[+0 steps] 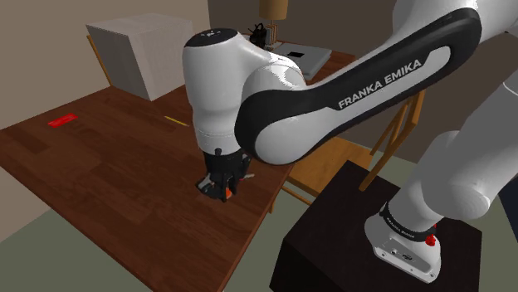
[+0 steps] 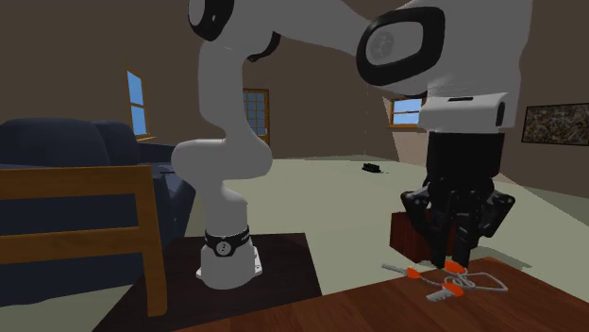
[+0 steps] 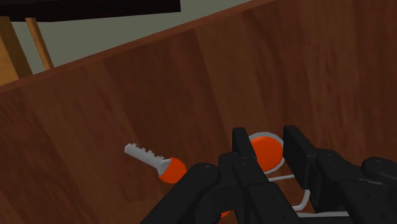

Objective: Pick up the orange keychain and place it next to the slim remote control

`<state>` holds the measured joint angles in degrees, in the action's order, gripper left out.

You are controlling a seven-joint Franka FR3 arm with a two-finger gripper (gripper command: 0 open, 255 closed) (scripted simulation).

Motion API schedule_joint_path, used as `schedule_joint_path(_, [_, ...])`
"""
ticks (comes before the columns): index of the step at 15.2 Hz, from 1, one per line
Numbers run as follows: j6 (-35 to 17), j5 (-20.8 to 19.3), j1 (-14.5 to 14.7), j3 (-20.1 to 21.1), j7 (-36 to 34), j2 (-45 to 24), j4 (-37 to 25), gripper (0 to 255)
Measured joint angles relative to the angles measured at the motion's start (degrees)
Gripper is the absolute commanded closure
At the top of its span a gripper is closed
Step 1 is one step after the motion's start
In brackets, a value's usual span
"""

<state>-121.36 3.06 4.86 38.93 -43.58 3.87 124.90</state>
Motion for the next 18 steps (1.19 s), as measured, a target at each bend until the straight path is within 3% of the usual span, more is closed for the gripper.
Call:
schedule_joint_path(7, [1.15,3.18,-2.61,-4.77,9.16,5.56,3.83,255])
schedule_joint_path(18, [0.02,2.32,-9.33,-15.17,26.01,7.74,7.74,255])
